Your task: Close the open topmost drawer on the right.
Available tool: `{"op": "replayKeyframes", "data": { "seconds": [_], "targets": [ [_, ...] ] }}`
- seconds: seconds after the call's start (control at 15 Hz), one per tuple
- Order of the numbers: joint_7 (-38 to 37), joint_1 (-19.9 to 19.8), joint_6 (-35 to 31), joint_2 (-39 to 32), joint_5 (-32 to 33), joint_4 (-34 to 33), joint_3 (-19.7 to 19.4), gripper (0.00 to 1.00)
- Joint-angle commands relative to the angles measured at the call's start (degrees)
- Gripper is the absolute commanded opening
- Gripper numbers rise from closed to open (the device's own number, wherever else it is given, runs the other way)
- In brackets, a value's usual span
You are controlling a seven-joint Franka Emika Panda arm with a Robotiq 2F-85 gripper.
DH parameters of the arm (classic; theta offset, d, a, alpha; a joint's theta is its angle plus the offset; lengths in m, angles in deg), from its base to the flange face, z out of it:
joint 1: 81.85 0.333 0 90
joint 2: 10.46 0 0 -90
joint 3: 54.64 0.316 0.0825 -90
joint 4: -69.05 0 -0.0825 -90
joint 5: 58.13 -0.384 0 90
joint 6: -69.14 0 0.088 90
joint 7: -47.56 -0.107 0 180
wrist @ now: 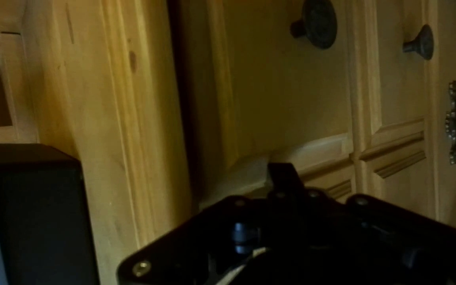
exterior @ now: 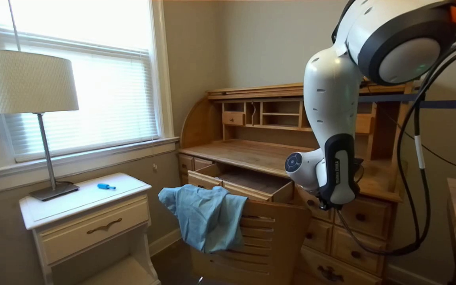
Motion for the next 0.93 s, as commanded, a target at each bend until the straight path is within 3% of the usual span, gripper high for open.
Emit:
{"op": "replayKeyframes", "data": {
  "seconds": [0.0,0.4,0.67,0.87],
  "targets": [
    [7.82,-5.42,-7.6,10.6,0.41,6.24,0.49,0.0],
    [24.35,-11.33,-22.38,26.25,1.79,15.92,1.37,0.0],
    [34.8,-17.44,-26.67,37.3,3.02,20.03,6.05,0.0],
    [41.13,-22.8,-27.47,46.03,4.52,23.19,11.63,0.0]
  ]
}}
